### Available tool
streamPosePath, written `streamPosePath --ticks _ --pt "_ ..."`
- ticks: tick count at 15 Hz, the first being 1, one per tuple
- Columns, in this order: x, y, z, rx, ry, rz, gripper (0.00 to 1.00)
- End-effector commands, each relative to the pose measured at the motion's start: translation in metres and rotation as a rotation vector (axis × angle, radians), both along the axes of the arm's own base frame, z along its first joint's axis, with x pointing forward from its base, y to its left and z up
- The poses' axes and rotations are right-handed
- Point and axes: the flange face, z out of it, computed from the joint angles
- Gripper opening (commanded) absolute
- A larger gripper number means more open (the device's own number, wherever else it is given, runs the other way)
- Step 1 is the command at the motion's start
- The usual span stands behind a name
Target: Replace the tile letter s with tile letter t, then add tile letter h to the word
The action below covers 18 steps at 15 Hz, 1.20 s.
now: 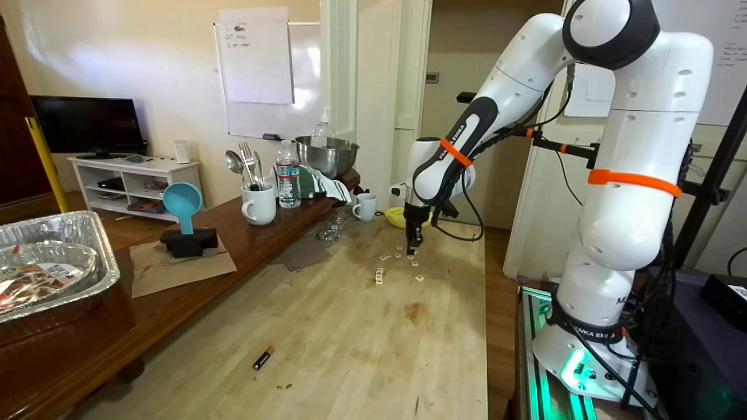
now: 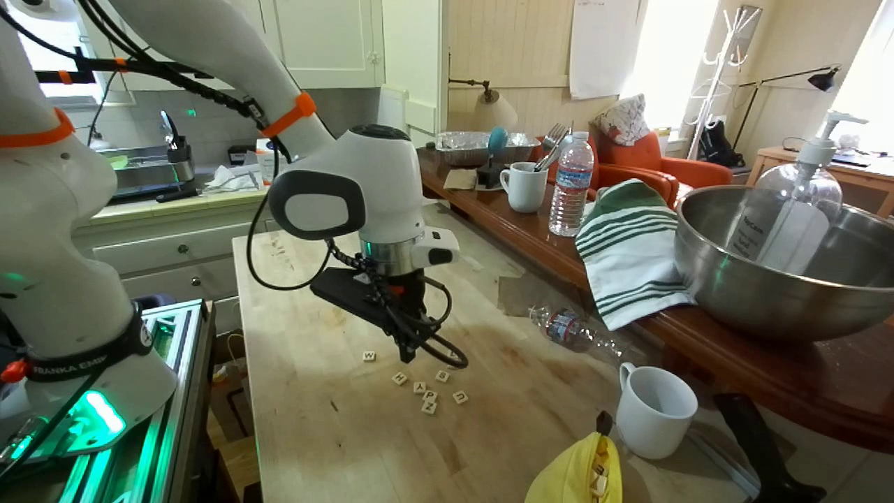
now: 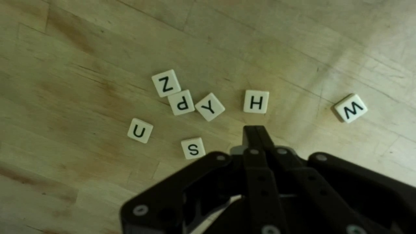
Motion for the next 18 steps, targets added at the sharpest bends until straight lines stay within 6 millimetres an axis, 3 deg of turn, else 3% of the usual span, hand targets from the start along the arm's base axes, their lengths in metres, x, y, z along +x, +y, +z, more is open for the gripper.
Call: streamPosePath --ticks 1,18 --pt "-0.011 -0.004 -0.007 -0.022 0.01 0.084 0.0" --pt "-0.011 -0.008 -0.038 -0.081 0.034 0.199 0.0"
